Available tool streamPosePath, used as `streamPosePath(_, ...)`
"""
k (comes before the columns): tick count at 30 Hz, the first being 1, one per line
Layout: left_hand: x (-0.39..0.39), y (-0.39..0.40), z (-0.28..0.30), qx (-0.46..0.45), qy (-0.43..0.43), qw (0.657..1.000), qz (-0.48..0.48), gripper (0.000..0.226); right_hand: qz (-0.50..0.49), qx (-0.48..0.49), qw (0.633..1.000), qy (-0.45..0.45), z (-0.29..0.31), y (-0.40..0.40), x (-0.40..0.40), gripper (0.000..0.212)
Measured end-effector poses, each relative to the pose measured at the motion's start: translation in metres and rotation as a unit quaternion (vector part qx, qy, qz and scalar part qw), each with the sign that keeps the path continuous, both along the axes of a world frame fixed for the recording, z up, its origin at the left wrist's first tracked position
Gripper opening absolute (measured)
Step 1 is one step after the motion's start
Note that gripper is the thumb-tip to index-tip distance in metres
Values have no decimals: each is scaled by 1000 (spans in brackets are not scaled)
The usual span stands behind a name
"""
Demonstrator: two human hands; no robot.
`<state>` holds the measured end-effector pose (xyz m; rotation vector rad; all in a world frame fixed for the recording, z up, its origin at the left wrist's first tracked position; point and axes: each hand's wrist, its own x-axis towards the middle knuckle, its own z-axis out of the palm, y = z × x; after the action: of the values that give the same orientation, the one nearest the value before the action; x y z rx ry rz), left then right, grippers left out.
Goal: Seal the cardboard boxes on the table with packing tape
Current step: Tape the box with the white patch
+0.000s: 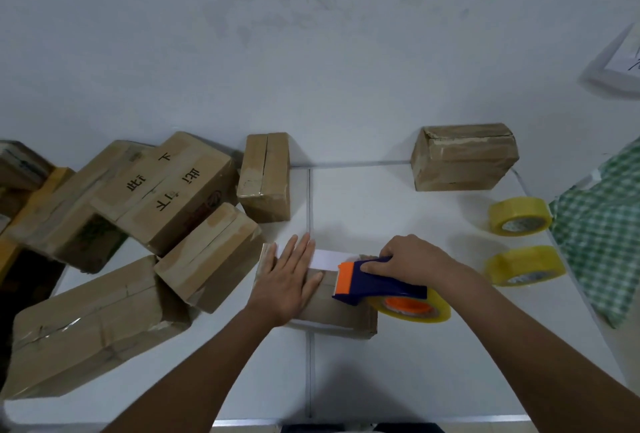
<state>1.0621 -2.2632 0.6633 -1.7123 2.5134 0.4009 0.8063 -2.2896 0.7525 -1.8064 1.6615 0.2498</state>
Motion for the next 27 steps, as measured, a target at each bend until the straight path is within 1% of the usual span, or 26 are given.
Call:
streamPosePath(3, 26, -1, 0, -17, -9, 1000, -10, 82, 17, -9, 1000, -8, -4, 4, 26, 52)
streamPosePath(7, 41, 0, 1, -7, -15, 1000, -16, 83, 18, 0, 1000, -23, -5, 2, 37, 53)
streamPosePath(10, 39, -2, 1, -5, -9, 1000, -19, 84, 14, 25, 998, -58, -2, 0, 25, 56)
streamPosePath(13, 41, -1, -1, -11, -34, 999, -23, 81, 16, 41, 997, -71, -4, 5, -3, 43)
streamPosePath(16, 40, -2, -5, -20, -42, 999, -25, 79, 3, 52, 996, -72, -11, 14, -38, 40)
streamPosePath(20, 40, -3, -6, -22, -48, 998, -24, 77, 3, 37, 994, -106, -32, 23, -49, 40)
streamPosePath(23, 30, 4, 1, -59, -82, 995, -20, 71, -4, 29, 992, -119, -39, 29, -56, 39)
streamPosePath(25, 20, 10, 4, -77, -76, 994, -27, 65, -12, 32, 992, -120, -41, 31, -66, 37)
streamPosePath(27, 18, 11, 4, -75, -75, 994, -36, 63, -18, 34, 991, -130, -44, 33, -68, 36)
